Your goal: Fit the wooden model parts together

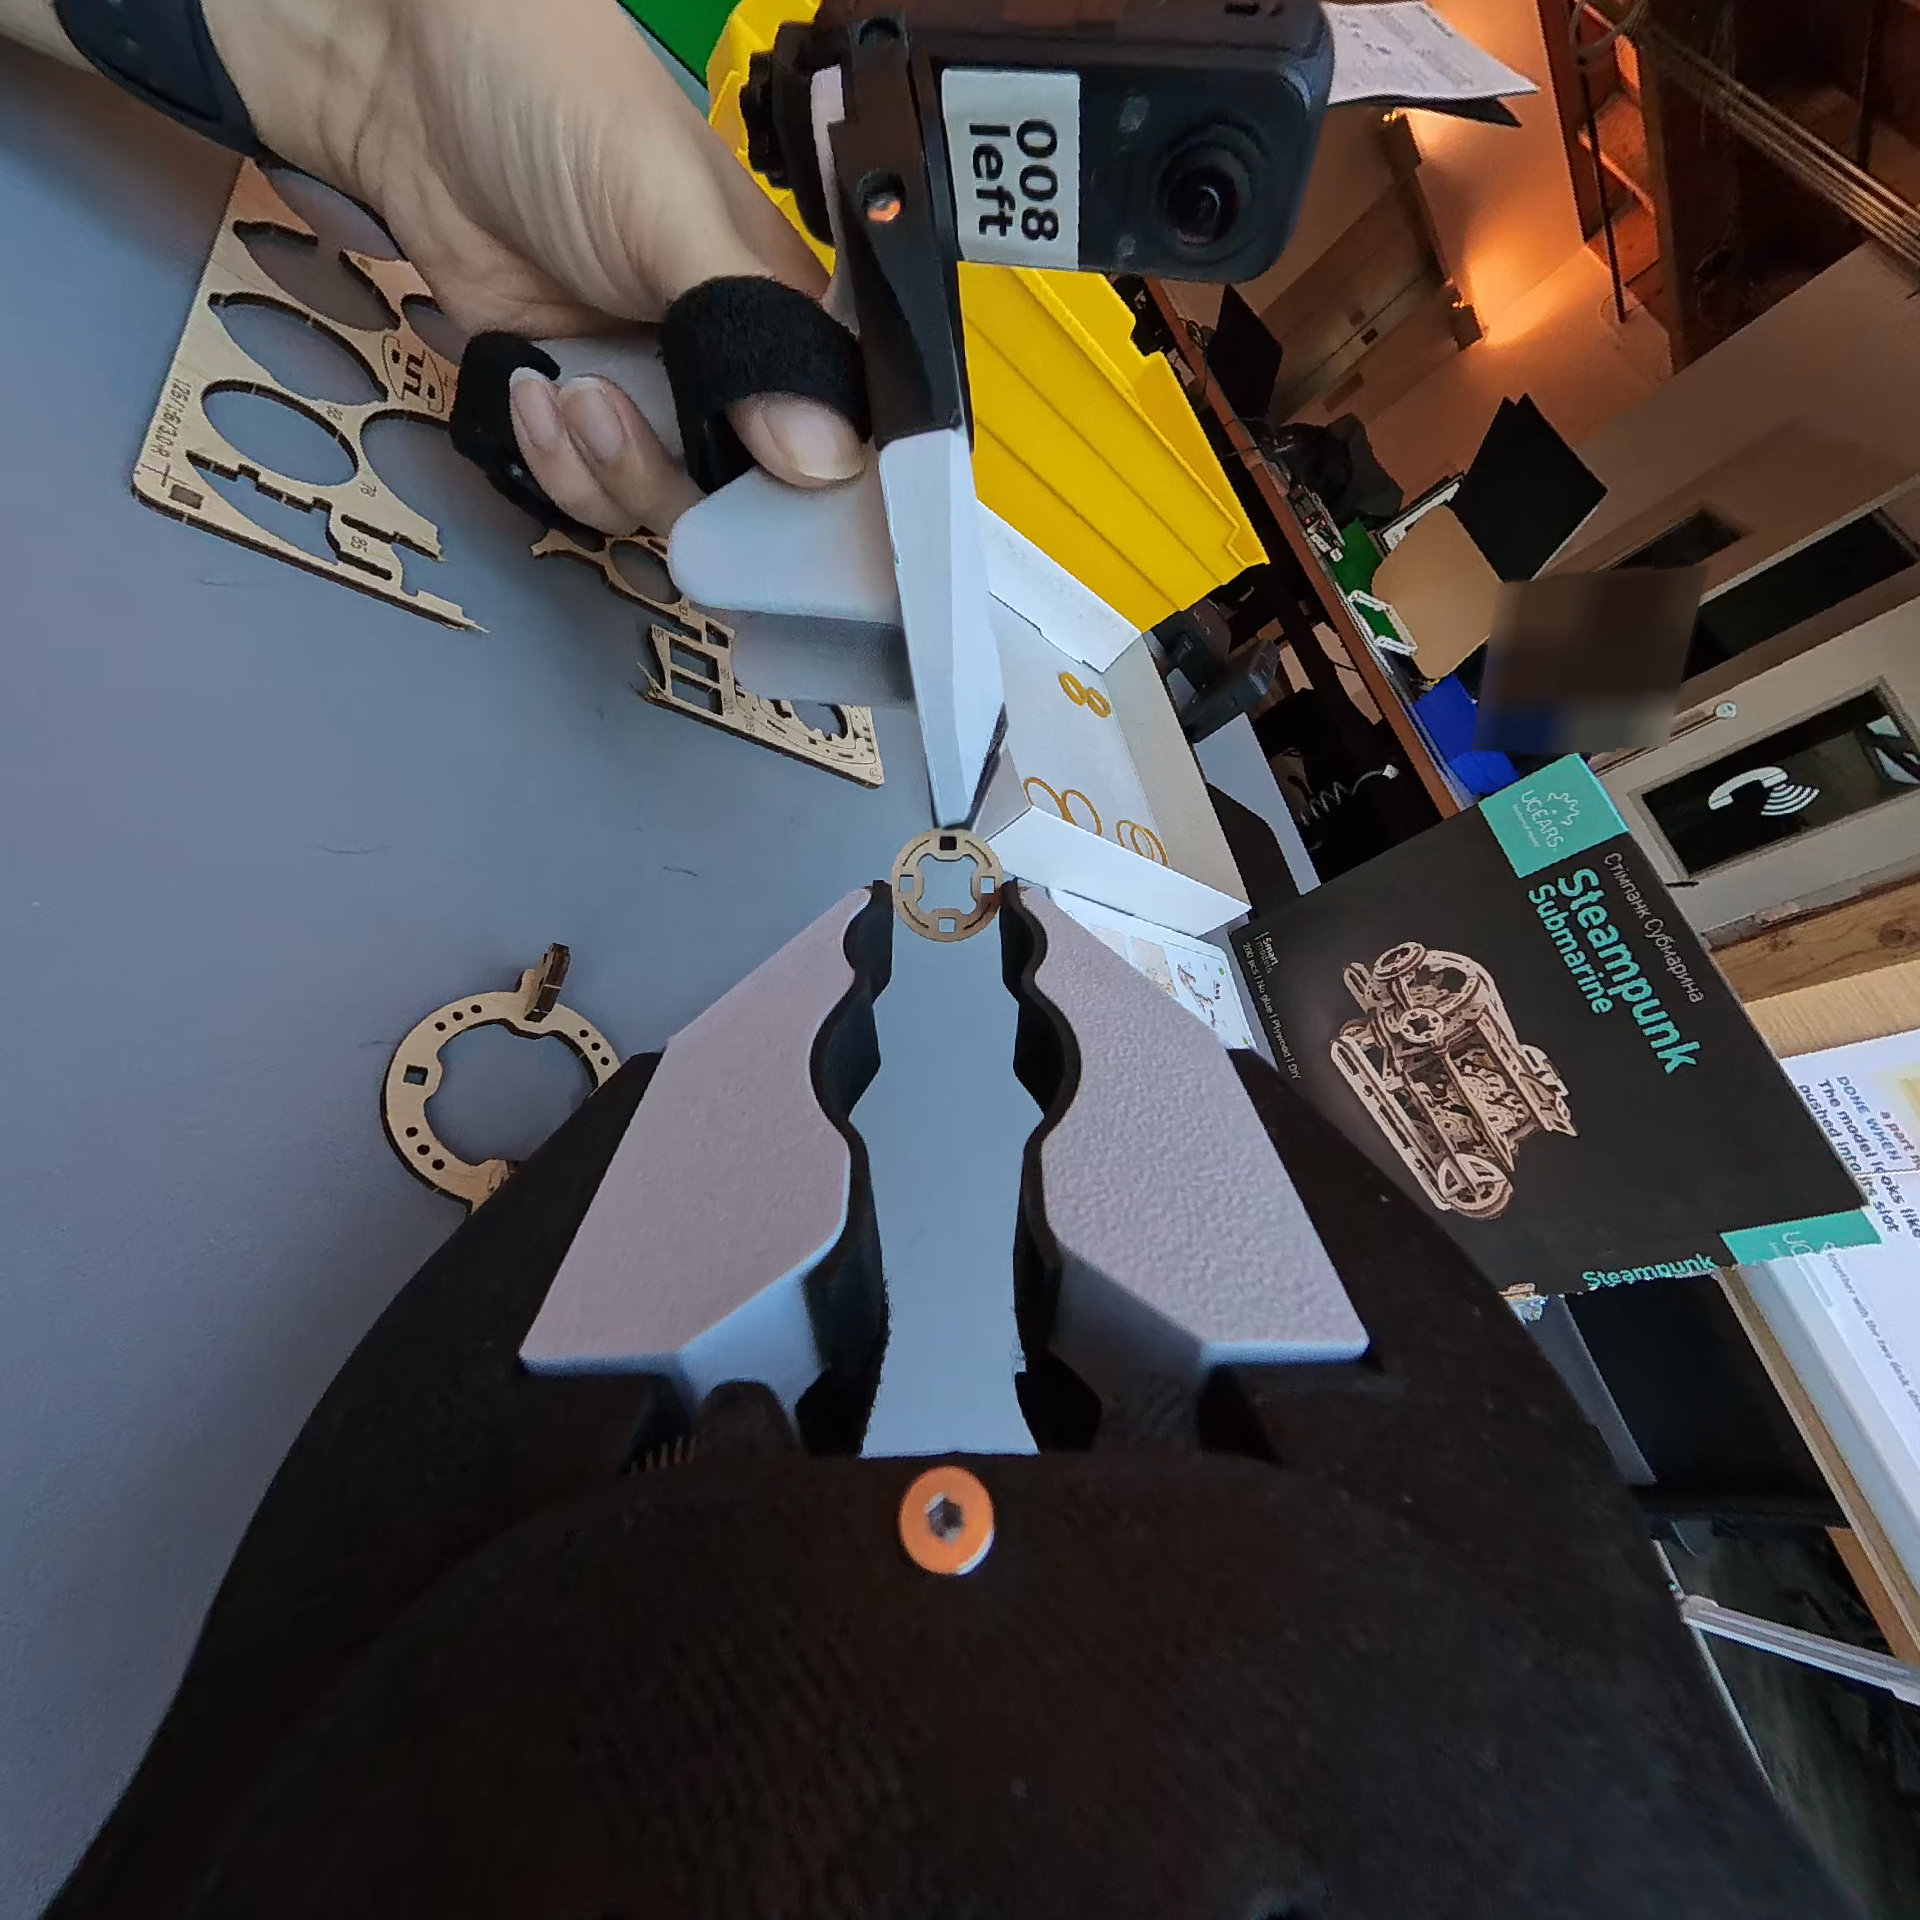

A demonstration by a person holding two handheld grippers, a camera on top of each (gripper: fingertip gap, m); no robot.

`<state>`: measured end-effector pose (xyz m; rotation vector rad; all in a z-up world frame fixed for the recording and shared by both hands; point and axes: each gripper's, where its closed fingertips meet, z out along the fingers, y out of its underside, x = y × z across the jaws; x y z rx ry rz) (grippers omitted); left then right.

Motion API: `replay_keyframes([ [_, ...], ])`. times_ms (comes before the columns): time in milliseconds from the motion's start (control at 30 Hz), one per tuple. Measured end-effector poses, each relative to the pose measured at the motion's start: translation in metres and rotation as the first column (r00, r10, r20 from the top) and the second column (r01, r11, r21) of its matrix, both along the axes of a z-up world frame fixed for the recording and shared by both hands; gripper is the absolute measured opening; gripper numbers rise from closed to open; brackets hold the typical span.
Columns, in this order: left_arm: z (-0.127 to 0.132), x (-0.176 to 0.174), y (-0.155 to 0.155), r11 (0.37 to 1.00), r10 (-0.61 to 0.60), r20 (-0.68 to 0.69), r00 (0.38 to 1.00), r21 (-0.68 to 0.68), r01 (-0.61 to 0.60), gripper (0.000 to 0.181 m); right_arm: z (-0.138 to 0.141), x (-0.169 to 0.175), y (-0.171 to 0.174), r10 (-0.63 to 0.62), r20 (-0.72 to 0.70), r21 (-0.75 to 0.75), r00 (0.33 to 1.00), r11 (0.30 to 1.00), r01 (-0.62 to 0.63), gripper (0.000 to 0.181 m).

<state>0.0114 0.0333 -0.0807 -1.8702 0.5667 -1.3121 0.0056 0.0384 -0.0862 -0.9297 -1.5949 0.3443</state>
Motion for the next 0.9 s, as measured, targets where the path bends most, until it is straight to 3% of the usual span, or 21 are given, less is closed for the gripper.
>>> replay_keyframes([
  [100,0.0005,0.0022,-0.0012,1.000,-0.008,0.003,1.000,0.003,0.008,0.010,0.0007,-0.0001,-0.0015,0.006,-0.002,0.004,1.000,1.000,-0.006,0.019],
  [267,-0.0032,-0.0007,0.0018,0.999,0.022,-0.059,0.998,0.038,-0.020,0.000,0.0004,-0.0008,-0.0013,0.000,0.002,0.025,1.000,1.000,0.000,0.019],
  [900,-0.0041,-0.0004,0.0025,1.000,0.015,-0.028,0.999,0.015,-0.015,0.001,0.0007,-0.0010,-0.0001,-0.005,-0.002,0.041,1.000,0.999,0.005,0.019],
])
